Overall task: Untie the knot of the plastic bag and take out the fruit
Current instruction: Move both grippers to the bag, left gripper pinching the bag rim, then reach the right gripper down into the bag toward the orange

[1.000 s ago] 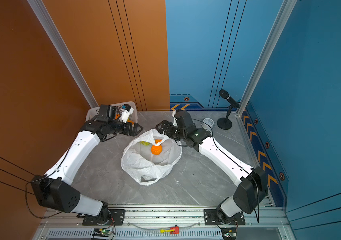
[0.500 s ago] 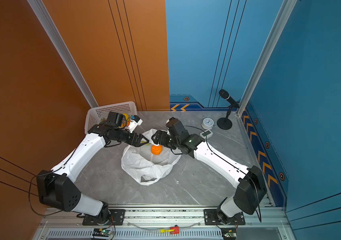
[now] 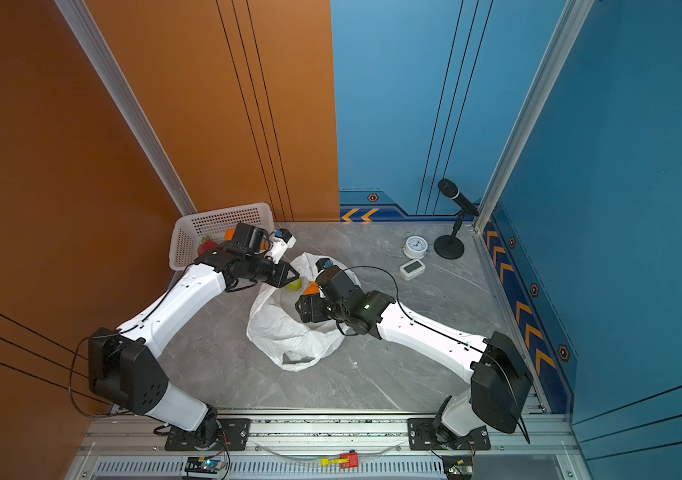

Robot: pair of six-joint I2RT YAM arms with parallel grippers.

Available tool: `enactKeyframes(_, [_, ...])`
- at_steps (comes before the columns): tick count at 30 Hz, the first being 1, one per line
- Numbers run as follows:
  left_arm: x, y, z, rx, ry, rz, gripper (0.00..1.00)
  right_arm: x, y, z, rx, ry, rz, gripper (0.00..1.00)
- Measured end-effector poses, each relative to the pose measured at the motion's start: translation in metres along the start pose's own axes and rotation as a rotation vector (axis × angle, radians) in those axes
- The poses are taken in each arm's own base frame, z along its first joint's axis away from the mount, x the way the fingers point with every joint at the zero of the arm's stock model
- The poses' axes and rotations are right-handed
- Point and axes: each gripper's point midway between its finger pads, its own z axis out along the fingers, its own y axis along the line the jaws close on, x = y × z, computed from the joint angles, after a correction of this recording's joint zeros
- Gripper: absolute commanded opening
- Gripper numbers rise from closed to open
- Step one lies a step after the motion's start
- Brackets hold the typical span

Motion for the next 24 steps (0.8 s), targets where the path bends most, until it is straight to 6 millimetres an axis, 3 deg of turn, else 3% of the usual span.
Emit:
enactKeyframes(6, [-0.019, 0.006, 0.0, -0.054, -0.079, -0.09, 0.2, 0.004, -0.016, 0.04, 0.07, 0.02, -0.036, 0.82])
enactKeyframes(9, [-0.023, 0.009, 0.0, -0.069, -0.099, -0.122, 0.2, 0.011, -0.031, 0.066, 0.117, 0.046, -0.029, 0.81])
enactKeyframes(13, [-0.026, 0.012, -0.001, -0.083, -0.114, -0.15, 0.2, 0.016, -0.049, 0.086, 0.177, 0.044, -0.016, 0.8])
enactKeyframes(24, [-0.029, 0.016, -0.001, -0.104, -0.131, -0.188, 0.2, -0.012, -0.07, 0.127, 0.321, -0.051, 0.02, 0.85])
